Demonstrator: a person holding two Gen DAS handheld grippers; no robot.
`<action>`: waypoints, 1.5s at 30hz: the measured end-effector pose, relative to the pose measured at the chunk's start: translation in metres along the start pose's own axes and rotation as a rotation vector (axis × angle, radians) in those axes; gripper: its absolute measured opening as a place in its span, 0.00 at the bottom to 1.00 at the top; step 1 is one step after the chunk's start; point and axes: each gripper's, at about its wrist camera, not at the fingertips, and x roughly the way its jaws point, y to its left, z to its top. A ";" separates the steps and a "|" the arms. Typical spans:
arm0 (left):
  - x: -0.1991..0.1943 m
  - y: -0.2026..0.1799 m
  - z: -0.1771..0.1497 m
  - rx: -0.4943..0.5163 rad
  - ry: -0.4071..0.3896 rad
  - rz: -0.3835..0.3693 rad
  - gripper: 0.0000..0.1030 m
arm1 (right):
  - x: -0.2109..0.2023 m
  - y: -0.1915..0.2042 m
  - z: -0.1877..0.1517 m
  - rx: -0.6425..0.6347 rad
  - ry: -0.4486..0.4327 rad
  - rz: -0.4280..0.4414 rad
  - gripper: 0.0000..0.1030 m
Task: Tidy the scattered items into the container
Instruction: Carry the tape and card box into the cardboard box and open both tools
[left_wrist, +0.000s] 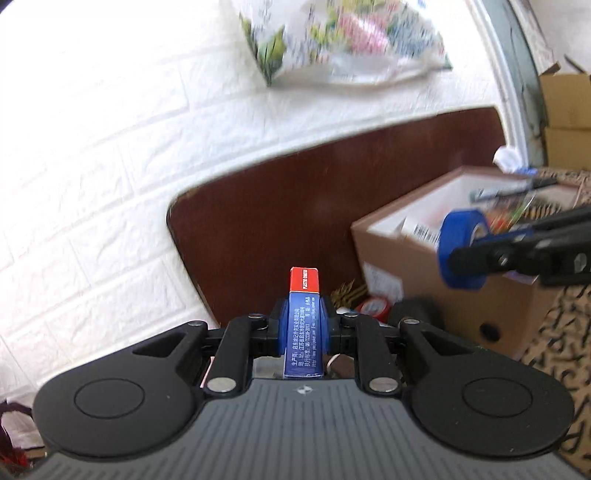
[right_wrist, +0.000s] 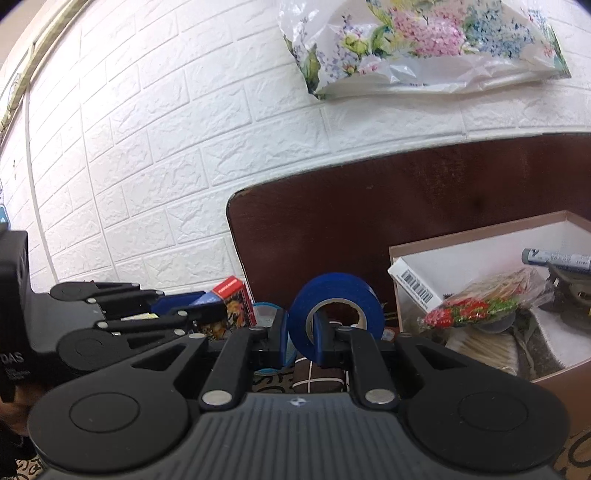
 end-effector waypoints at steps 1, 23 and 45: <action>-0.001 -0.001 0.006 -0.001 -0.012 -0.006 0.18 | -0.004 0.001 0.002 -0.005 -0.004 -0.001 0.13; 0.106 -0.086 0.120 -0.072 -0.122 -0.201 0.03 | -0.032 -0.128 0.091 -0.085 -0.050 -0.289 0.13; 0.035 -0.051 0.070 -0.109 -0.144 -0.074 0.62 | -0.020 -0.157 0.064 0.016 0.020 -0.295 0.49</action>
